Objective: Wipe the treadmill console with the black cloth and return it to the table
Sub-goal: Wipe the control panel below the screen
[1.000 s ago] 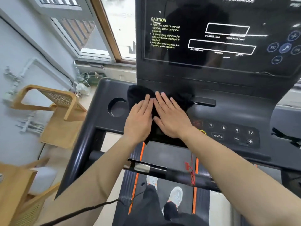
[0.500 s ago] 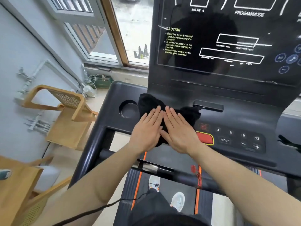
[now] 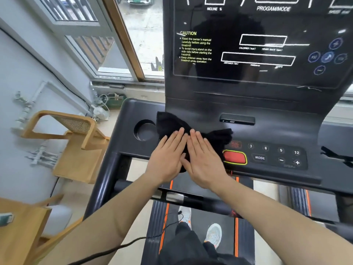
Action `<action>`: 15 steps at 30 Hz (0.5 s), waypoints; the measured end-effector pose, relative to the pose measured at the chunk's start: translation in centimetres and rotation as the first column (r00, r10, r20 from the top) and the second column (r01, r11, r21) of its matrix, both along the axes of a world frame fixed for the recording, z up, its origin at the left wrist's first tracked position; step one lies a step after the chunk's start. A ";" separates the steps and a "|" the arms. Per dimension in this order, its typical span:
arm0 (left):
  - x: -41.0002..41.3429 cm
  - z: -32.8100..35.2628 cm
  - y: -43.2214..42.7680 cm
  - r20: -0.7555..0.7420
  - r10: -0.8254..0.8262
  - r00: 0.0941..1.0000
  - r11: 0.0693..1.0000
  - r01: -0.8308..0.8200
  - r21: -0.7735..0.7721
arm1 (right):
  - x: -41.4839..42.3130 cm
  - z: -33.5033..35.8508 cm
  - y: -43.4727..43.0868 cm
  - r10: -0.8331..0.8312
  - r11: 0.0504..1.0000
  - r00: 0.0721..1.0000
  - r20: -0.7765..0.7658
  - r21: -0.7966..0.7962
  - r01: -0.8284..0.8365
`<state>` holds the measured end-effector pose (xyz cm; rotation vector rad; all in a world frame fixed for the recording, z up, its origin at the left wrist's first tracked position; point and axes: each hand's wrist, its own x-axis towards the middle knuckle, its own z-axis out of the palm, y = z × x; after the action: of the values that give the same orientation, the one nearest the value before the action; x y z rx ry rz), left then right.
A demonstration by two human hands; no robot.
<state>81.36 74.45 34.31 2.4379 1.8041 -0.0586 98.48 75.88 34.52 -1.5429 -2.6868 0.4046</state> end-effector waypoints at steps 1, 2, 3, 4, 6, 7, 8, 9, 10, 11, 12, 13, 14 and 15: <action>-0.2 0.2 0.5 -0.006 0.016 1.000 1.000 -0.016 -0.007 | -0.2 0.1 1.0 0.028 1.000 1.000 0.007 -0.004 -0.028; -0.2 0.4 1.1 -0.009 0.037 0.999 0.999 -0.037 -0.021 | -0.2 0.4 2.0 0.046 0.999 0.999 0.029 -0.014 -0.046; 0.1 0.6 1.8 -0.008 0.064 0.998 0.997 -0.064 -0.037 | 0.0 0.7 3.0 0.050 0.999 0.997 0.053 -0.015 -0.049; 0.6 0.7 2.5 -0.004 0.089 0.996 0.995 -0.089 -0.044 | 0.4 0.8 3.9 0.042 0.999 0.996 0.074 -0.008 -0.041; 2.3 0.8 3.8 0.016 0.109 0.994 0.994 -0.108 -0.030 | 1.6 1.2 4.6 -0.014 1.000 0.997 0.082 -0.001 0.014; 3.3 0.7 4.1 0.025 0.098 0.995 0.995 -0.097 -0.024 | 2.4 1.2 4.3 -0.058 0.998 0.996 0.070 0.005 0.057; 4.3 0.6 4.2 0.029 0.076 0.997 0.997 -0.076 -0.023 | 3.2 1.1 3.6 -0.100 0.995 0.993 0.061 0.013 0.100; 5.1 0.4 3.9 0.028 0.046 0.999 0.999 -0.045 -0.019 | 4.0 0.9 2.8 -0.132 0.991 0.989 0.061 0.019 0.131; 5.6 0.3 3.4 0.024 0.008 1.000 1.000 -0.007 -0.015 | 4.5 0.7 1.9 -0.148 0.989 0.987 0.067 0.019 0.147; 5.5 0.3 2.9 0.021 -0.036 0.999 0.999 0.036 -0.015 | 4.7 0.5 1.0 -0.145 0.989 0.987 0.069 0.015 0.145; 5.0 0.2 2.2 0.018 -0.079 0.997 0.997 0.079 -0.015 | 4.6 0.5 0.1 -0.130 0.992 0.989 0.066 0.012 0.129; 4.2 0.2 1.5 0.015 -0.112 0.994 0.994 0.112 -0.010 | 4.2 0.6 -0.5 -0.105 0.994 0.993 0.059 0.007 0.105; 3.2 0.1 0.8 0.015 -0.125 0.992 0.992 0.125 -0.001 | 3.3 0.5 -0.9 -0.073 0.997 0.996 0.050 -0.010 0.074; 1.9 0.1 0.1 0.013 -0.116 0.993 0.993 0.116 0.004 | 2.2 0.6 -1.1 -0.038 0.999 0.999 0.037 -0.031 0.039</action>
<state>83.22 74.56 34.42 2.5375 1.6567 -0.0488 100.66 74.79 35.17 -1.6236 -2.6860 0.4245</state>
